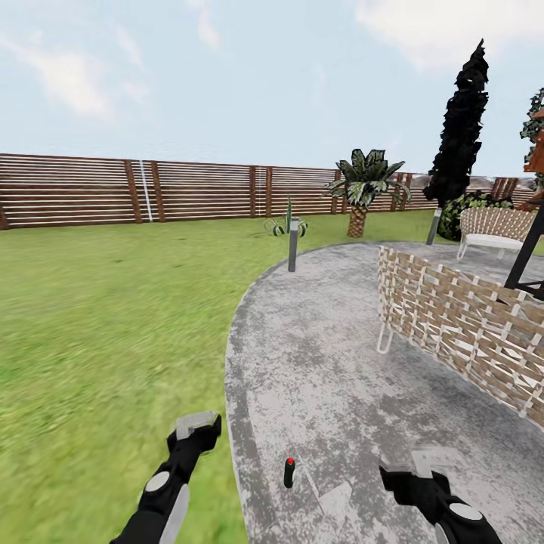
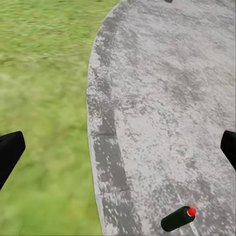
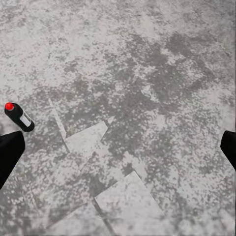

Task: Pick up the pesticide atomizer in the garden and spray insectifuge to fully cover both potted plants in the garden.

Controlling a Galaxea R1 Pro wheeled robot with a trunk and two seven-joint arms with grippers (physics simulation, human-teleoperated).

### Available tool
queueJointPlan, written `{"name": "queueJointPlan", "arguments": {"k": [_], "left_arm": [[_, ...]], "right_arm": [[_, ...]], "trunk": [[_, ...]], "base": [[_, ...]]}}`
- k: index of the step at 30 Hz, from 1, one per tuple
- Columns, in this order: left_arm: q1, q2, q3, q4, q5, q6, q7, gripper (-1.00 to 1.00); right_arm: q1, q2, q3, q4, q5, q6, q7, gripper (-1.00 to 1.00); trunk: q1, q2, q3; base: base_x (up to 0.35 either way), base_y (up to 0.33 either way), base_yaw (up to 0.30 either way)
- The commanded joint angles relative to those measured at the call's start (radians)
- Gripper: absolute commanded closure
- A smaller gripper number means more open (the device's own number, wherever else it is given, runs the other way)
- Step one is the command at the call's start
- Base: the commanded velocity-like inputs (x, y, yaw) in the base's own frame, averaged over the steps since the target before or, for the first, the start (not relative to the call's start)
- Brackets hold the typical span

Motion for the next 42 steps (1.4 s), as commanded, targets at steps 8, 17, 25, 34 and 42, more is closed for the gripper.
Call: {"name": "queueJointPlan", "arguments": {"k": [8,17,25,34,42], "left_arm": [[-0.246,-0.014,0.001,0.334,0.008,-0.109,0.015,-1.0],[-0.297,-0.011,0.001,0.409,0.005,-0.193,0.015,-1.0],[-0.299,-0.011,0.0,0.507,-0.038,-0.248,0.013,-1.0],[-0.299,-0.012,-0.001,0.518,-0.117,-0.27,0.013,-1.0],[-0.299,-0.012,-0.001,0.519,-0.119,-0.304,0.013,-1.0]], "right_arm": [[-0.009,0.002,0.0,0.001,-0.005,0.22,0.003,-1.0],[-0.01,0.004,0.001,-0.002,-0.003,0.227,0.002,-1.0],[-0.01,0.003,0.001,-0.002,-0.003,0.227,0.002,-1.0],[-0.01,0.002,0.0,-0.002,-0.003,0.227,0.002,-1.0],[-0.01,0.004,-0.001,-0.002,-0.003,0.227,0.001,-1.0]], "trunk": [[0.0,-0.001,-0.001],[0.0,-0.001,-0.001],[0.0,-0.001,0.002],[0.0,-0.001,0.003],[0.0,-0.001,0.003]], "base": [[0.0,0.0,0.0],[0.0,0.0,0.0],[0.0,0.0,-0.173],[0.0,0.0,-0.257],[0.102,0.0,-0.084]]}}
